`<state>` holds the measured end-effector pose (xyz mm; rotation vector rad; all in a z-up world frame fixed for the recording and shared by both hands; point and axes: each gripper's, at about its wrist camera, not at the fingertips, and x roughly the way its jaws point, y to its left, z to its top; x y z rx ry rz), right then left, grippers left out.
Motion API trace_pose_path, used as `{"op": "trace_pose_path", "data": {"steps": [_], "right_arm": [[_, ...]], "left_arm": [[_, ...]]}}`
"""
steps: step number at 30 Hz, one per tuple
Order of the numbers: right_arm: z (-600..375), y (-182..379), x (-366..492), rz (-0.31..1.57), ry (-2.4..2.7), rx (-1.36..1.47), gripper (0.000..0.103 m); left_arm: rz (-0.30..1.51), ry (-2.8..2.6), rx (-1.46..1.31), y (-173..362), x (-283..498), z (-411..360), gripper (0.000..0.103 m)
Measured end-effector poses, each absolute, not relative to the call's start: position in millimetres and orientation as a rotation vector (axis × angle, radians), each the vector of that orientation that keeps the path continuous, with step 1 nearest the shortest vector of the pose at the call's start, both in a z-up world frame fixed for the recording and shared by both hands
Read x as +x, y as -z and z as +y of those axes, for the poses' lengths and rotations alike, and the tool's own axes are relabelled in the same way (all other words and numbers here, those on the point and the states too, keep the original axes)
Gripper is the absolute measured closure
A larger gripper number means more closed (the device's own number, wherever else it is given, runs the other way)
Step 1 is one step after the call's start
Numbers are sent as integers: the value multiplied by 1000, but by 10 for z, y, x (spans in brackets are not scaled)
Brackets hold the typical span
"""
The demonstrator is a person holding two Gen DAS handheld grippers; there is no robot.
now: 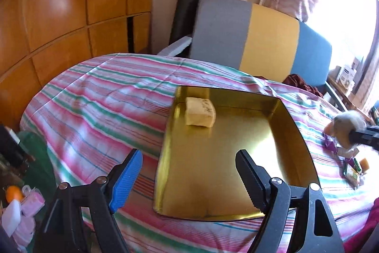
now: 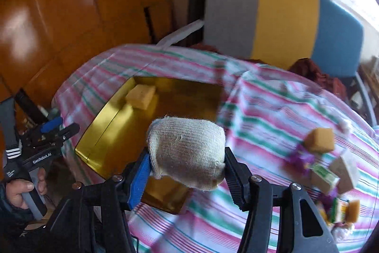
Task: Organize objects
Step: 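Carry the white cloth bundle into the tray and open the right gripper, then move both grippers back toward the remaining items on the table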
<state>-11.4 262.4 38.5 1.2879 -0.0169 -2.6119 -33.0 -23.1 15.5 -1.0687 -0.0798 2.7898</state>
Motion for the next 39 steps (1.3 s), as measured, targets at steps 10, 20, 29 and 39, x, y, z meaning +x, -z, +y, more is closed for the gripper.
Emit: {"op": "trace_pose_path", "data": {"steps": [10,20,29,39], "right_arm": [[1408,402,-1097,-13,2389,1513,44],[917,765,-1799,74,2414,1668,43],[1135,640,-1798,-348,2296,1568,24],[1389,233,-1147,-168,2406,1411,24]], "left_arm": [[-189,-2871,-1142,-29,-289,-791,21],[-268,-2863,-1196,104,-316,-998,21],[-269,-2852,-1210,133,-313,-978,21],[-216,-2878,-1146,-14,-253,-860,19]]}}
